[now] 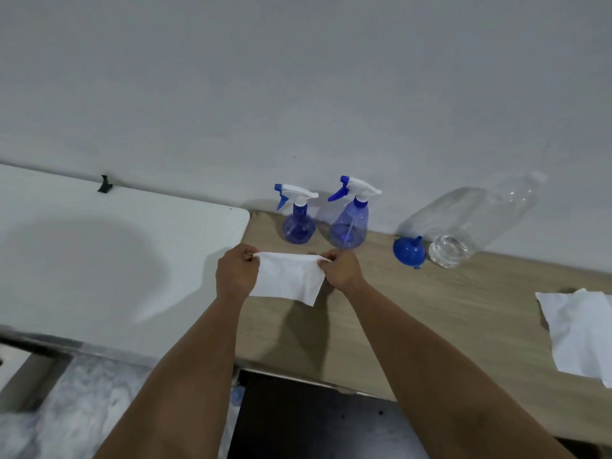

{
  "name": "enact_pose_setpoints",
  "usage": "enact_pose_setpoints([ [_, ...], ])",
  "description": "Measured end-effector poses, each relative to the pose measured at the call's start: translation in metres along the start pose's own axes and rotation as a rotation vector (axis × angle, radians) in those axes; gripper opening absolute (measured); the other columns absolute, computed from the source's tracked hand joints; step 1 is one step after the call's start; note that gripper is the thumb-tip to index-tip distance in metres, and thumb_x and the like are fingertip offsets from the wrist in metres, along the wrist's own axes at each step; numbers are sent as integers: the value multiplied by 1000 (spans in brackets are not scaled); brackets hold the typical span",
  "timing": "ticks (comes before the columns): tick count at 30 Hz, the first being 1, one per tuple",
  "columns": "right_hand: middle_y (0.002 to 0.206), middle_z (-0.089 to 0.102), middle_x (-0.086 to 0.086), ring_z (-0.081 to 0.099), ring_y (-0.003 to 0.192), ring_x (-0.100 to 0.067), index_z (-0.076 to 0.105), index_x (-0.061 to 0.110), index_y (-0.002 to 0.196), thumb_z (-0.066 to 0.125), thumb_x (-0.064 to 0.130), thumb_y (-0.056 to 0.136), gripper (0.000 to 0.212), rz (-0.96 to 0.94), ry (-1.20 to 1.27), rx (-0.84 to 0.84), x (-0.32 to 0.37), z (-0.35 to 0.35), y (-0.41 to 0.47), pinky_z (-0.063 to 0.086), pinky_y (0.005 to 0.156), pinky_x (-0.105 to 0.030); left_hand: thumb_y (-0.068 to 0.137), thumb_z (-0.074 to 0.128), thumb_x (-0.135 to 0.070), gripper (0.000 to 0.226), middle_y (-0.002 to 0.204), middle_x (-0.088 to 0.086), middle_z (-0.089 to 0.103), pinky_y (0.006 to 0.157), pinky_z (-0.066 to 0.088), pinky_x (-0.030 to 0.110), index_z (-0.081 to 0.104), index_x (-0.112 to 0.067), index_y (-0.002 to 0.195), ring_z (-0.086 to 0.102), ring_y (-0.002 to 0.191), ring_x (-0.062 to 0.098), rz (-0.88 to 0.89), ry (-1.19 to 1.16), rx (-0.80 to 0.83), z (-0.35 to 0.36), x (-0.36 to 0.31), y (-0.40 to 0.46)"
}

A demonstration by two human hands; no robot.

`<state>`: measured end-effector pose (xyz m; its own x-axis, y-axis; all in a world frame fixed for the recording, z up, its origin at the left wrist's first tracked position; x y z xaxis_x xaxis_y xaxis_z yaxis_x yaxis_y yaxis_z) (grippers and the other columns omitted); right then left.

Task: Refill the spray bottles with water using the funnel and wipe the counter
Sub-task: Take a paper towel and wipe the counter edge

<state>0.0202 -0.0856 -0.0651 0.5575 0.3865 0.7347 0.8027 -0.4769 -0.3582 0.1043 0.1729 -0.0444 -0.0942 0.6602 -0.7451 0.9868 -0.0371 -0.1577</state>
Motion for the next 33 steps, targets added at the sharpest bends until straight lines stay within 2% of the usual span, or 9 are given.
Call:
enact_pose_setpoints([
  [3,138,65,-10,61,126,-31,65,14,135,62,24,100,37,-56,-244,-92,5,4,1,49,104,-40,95,61,-19,29,122,5,70,100,49,37,66,-18,123,65,113,27,105,95,1,4,0,6],
  [5,145,54,-8,52,131,-32,57,21,142,57,30,101,42,-161,-496,-180,15,11,-11,47,104,-48,98,58,-28,39,134,7,63,105,47,43,59,-18,135,57,125,29,201,270,8,6,-2,3],
  [7,155,43,-8,41,141,-33,47,25,149,53,35,102,49,-294,-633,-160,25,34,-23,38,111,-54,99,54,-34,46,146,6,54,111,41,46,52,-18,142,45,138,29,277,428,11,8,-2,-2],
  [10,173,11,-13,6,160,-38,25,24,163,42,43,105,64,-364,-761,-25,29,76,-29,8,125,-67,101,45,-44,54,159,5,39,119,28,47,43,-20,150,26,150,28,332,593,33,11,0,-6],
  [12,175,-5,-17,-9,160,-44,15,21,166,37,49,106,70,-386,-842,-6,31,96,-30,-8,121,-74,101,39,-51,59,162,4,33,121,22,48,39,-21,152,21,152,29,337,649,25,12,1,-7],
  [15,172,-15,-22,-16,156,-51,12,16,166,34,55,104,77,-360,-934,-76,37,108,-32,-23,112,-77,99,31,-54,63,161,6,35,121,23,50,40,-19,151,21,152,31,340,656,9,9,3,-8],
  [21,173,-11,-22,-15,159,-44,3,15,167,25,57,107,77,-358,-848,43,29,132,-16,-9,123,-70,97,23,-53,68,156,11,43,117,28,52,47,-14,147,29,149,35,365,645,-22,3,7,-10],
  [27,173,-17,-17,-20,159,-38,-4,17,167,19,61,105,80,-311,-738,23,11,135,-12,-12,126,-61,98,22,-53,68,156,10,42,118,27,52,47,-14,147,28,149,34,352,629,-12,-2,10,-13],
  [33,174,-12,-16,-16,161,-34,-1,17,167,17,60,104,79,-316,-727,-40,-10,116,-20,-13,126,-58,102,40,-40,53,157,9,40,116,29,50,44,-14,149,23,151,32,330,635,6,2,13,-23],
])
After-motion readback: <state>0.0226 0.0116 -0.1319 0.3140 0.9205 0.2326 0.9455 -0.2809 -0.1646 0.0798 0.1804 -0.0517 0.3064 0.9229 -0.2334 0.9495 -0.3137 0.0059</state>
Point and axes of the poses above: each hand's wrist, its own y-axis towards the middle knuckle, its own z-axis out of the palm, x = y × z, the point moved 10 cm from there along y, towards the middle knuckle
